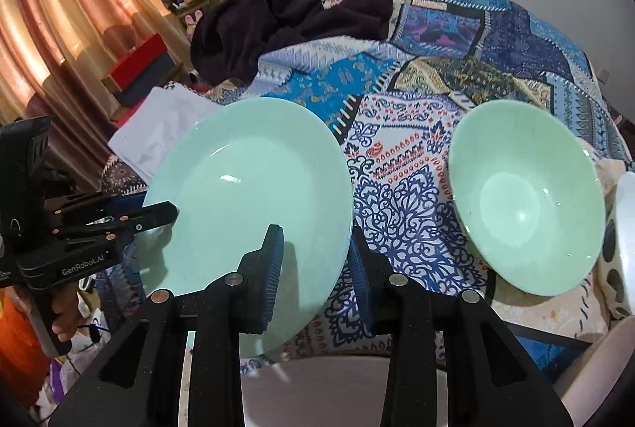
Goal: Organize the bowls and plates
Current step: 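Carry the mint green plate with the left tool toward the stacked plates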
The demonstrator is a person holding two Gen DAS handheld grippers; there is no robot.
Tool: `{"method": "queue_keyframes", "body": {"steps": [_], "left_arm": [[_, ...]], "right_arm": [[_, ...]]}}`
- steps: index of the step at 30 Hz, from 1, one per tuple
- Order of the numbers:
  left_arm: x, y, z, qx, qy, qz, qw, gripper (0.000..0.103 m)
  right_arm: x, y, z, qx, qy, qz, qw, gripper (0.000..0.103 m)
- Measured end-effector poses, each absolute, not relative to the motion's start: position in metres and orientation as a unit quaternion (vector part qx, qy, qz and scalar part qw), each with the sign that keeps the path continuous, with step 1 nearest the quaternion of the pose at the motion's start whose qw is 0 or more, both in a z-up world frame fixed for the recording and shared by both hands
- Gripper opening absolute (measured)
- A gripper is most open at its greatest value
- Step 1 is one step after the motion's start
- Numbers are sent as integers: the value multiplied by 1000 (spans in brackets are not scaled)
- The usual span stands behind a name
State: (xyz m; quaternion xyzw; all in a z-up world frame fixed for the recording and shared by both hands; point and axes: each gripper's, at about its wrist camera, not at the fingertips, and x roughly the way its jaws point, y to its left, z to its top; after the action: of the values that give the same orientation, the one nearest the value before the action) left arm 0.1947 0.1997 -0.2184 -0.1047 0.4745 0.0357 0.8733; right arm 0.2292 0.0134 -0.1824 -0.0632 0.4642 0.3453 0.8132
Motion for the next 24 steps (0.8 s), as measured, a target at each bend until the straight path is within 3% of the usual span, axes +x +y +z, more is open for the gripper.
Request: {"method": "queue_keyframes", "body": {"steps": [24], "left_arm": [[146,129,-145,-68,428,-12,901,31]], "right_arm": [[175,-57,-133,-22,432,318,844,31]]}}
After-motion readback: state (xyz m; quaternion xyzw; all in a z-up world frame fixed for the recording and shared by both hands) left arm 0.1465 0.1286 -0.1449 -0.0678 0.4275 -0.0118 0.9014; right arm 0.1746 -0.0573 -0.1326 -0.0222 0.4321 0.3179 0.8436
